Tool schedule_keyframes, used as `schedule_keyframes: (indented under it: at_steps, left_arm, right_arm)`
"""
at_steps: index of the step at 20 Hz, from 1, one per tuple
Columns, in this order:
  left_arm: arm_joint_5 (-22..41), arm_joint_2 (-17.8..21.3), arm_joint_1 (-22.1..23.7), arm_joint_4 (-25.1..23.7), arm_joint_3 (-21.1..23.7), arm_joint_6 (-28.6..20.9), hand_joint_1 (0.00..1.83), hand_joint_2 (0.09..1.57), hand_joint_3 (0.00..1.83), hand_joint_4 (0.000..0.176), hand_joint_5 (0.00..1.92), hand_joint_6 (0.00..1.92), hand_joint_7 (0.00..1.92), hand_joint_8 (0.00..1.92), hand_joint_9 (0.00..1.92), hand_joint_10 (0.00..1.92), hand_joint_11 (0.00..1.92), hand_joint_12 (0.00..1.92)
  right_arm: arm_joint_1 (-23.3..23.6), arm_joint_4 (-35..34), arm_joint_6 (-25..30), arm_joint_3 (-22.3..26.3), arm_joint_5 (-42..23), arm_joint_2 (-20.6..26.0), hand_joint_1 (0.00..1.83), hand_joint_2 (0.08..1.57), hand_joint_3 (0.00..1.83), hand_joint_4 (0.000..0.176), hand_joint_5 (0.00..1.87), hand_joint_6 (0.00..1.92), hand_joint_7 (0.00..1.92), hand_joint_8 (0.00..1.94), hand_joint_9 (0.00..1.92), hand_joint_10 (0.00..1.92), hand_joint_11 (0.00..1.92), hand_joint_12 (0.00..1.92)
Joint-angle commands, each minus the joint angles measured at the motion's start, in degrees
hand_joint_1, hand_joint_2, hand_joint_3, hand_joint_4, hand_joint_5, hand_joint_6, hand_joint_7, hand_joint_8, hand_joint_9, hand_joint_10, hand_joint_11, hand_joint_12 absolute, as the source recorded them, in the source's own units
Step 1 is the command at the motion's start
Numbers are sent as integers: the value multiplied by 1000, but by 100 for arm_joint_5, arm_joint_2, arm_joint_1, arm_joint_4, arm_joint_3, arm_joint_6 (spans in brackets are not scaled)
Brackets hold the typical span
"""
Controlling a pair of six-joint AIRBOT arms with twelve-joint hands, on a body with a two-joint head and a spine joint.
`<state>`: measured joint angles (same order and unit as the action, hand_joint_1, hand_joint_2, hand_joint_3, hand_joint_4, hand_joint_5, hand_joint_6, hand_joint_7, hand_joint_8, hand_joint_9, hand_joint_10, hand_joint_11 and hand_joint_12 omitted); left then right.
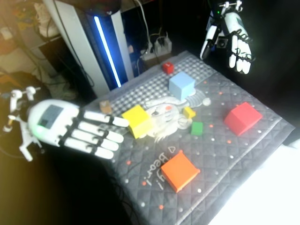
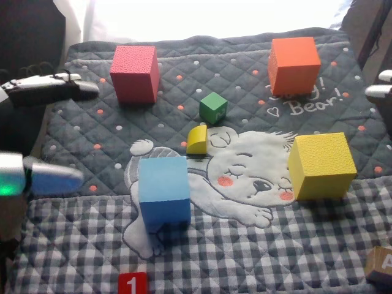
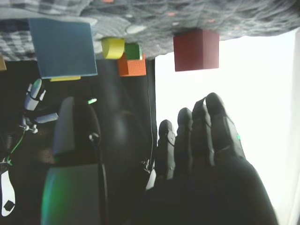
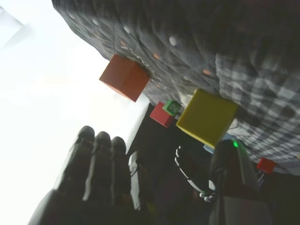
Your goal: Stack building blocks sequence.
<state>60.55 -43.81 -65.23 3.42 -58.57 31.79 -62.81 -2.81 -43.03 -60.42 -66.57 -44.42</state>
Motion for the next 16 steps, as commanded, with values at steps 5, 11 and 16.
schedule_keyframes:
  at_steps: [5,11,16]
  left_arm:
    - [-216,-99,858,-911,-106,-33,605,812,0,170,333,0,23,0,26,1,0,674]
    - [-1338,-827,1867,-2615,-529,-971,722,783,0,176,311,3,0,0,50,5,0,1058]
    - [-1878,-1109,2185,-3496,-598,-1245,725,769,1,176,369,2,64,2,66,1,0,1182]
  right_arm:
    - [203,-237,-12,-89,-703,24,680,1202,0,94,304,1,249,0,284,0,158,464]
    - [219,-275,-12,-95,-836,42,521,1208,0,86,318,4,265,1,257,0,0,659]
    - [216,-275,-12,-93,-836,43,505,1218,2,90,330,1,287,2,272,3,41,554]
